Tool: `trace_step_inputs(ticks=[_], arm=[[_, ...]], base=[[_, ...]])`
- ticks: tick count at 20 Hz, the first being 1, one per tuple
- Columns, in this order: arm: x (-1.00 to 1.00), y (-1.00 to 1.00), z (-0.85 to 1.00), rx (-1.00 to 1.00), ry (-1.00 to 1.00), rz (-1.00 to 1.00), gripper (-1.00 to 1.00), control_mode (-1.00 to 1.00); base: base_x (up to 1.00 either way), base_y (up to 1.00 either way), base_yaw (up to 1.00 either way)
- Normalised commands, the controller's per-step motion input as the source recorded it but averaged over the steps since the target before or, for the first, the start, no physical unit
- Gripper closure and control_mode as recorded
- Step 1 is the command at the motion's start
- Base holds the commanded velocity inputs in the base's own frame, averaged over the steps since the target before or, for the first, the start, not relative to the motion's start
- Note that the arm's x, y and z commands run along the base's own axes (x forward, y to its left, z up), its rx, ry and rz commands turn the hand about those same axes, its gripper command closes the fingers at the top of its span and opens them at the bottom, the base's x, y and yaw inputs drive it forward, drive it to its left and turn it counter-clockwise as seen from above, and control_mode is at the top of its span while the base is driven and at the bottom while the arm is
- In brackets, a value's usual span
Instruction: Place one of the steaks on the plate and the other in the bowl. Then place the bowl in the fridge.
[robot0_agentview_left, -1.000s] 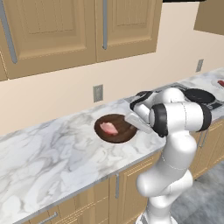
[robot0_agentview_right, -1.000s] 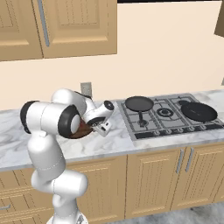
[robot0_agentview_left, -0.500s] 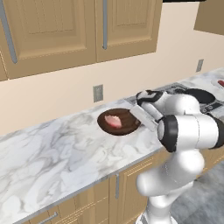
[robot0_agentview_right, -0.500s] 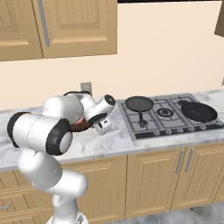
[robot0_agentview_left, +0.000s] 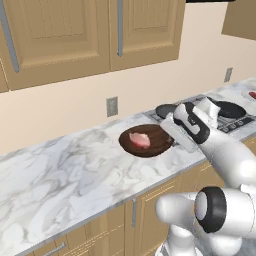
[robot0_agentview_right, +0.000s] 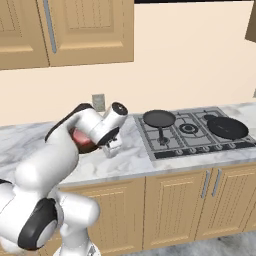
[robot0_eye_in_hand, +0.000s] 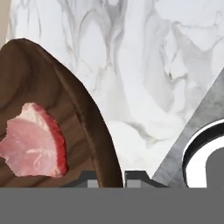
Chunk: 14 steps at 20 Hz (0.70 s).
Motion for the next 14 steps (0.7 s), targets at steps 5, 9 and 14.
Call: trace_step_inputs(ticks=[5, 9, 14], arm=[[-0.88, -0.28, 0.19, -0.05, -0.12, -0.08, 1.00, -1.00], [-0.66, -0.19, 0.14, 0.17, -0.43, -0.07, 1.00, -1.00], [-0.17, -0.18, 0.16, 0.08, -0.10, -0.03, 1.00, -1.00]], base=[[0.00, 0.00, 0.00], [0.00, 0.00, 0.00], [0.00, 0.00, 0.00]])
